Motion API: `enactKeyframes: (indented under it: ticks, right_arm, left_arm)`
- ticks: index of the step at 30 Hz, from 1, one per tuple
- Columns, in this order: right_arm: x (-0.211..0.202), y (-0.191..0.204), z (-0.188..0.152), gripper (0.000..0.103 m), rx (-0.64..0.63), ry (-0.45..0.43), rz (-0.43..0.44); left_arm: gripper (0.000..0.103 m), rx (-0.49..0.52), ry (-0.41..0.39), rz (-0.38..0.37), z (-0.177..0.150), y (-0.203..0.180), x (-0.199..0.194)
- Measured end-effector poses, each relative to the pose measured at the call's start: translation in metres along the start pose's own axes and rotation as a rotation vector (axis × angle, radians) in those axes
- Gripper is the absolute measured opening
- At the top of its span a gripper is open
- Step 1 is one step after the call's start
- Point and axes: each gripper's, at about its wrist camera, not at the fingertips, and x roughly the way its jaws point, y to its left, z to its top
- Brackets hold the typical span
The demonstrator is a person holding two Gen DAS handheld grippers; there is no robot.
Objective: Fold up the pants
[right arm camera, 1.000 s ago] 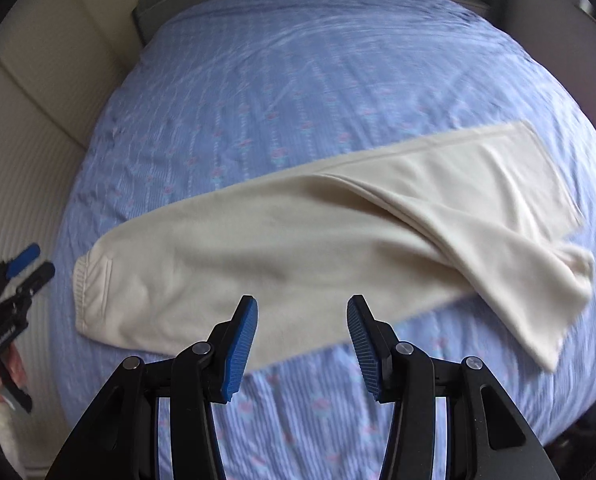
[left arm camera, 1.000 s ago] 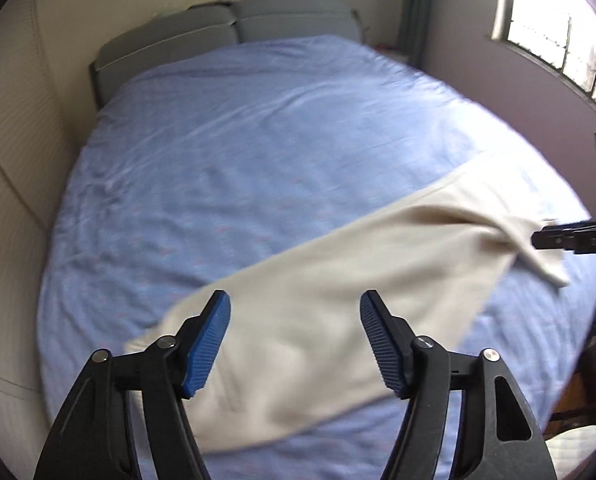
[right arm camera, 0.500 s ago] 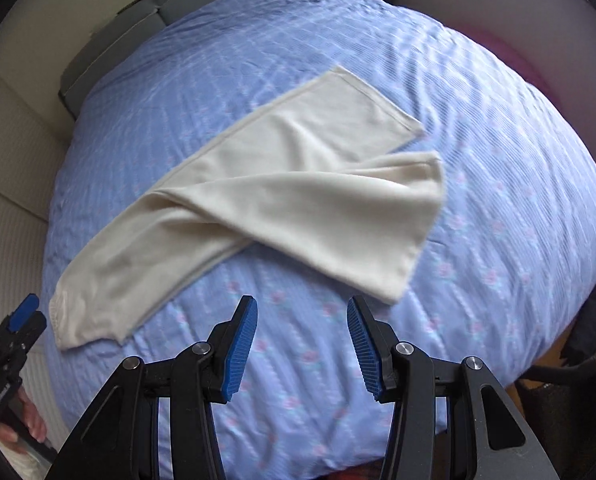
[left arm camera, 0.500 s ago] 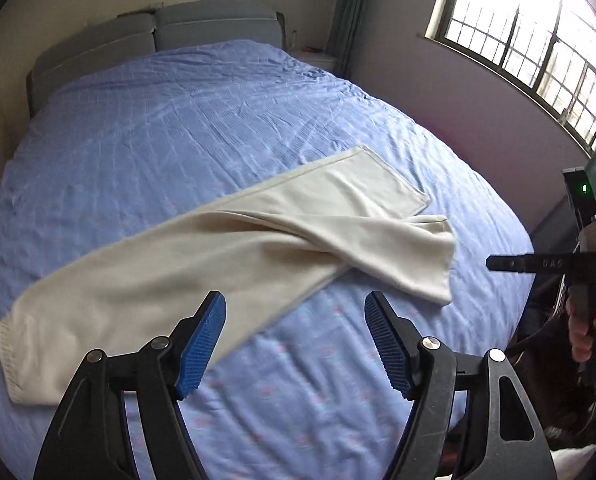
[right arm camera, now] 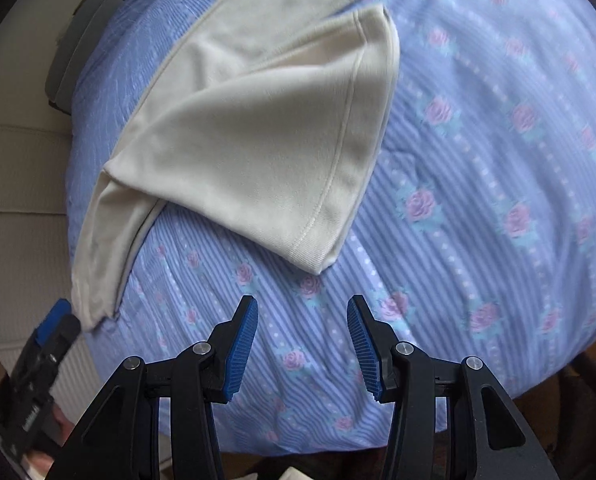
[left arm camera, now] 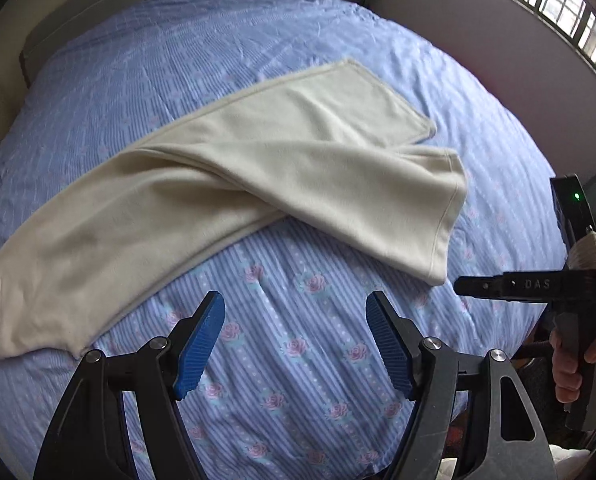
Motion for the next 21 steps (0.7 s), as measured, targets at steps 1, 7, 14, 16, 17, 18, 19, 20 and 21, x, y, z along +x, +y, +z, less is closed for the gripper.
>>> enactKeyframes:
  ticks: [1,7,14,16,17,18,19,20,21]
  right_arm:
    - [0.007,-0.002,0.002,0.048,0.018,0.009,0.019]
    - [0.045,-0.017,0.017,0.048,0.162,0.024,0.055]
    - [0.069,-0.024,0.026,0.062,0.304,0.007,0.077]
    - [0.073,-0.018,0.026,0.059,0.305,-0.001,0.05]
    - [0.074,-0.014,0.025,0.049,0.295,-0.007,0.032]
    - [0.074,-0.01,0.024,0.04,0.279,-0.011,0.011]
    - [0.073,-0.006,0.024,0.023,0.261,-0.006,-0.015]
    - [0.071,-0.004,0.023,0.016,0.262,-0.007,0.002]
    - [0.066,-0.002,0.023,0.016,0.279,-0.012,0.041]
  left_arm:
    - [0.072,0.001,0.009,-0.001,0.0,0.0,0.003]
    - [0.072,-0.001,0.054,-0.004,0.009,0.003,0.026]
    - [0.072,0.069,0.067,-0.018,0.028,0.01,0.037]
    - [0.072,0.072,0.069,-0.024,0.034,0.014,0.041]
    - [0.072,0.072,0.07,-0.027,0.038,0.017,0.043]
    - [0.072,0.072,0.068,-0.029,0.04,0.019,0.045]
    - [0.072,0.071,0.062,-0.028,0.043,0.021,0.046]
    - [0.072,0.07,0.055,-0.028,0.047,0.023,0.046]
    - [0.072,0.075,0.046,-0.032,0.05,0.026,0.046]
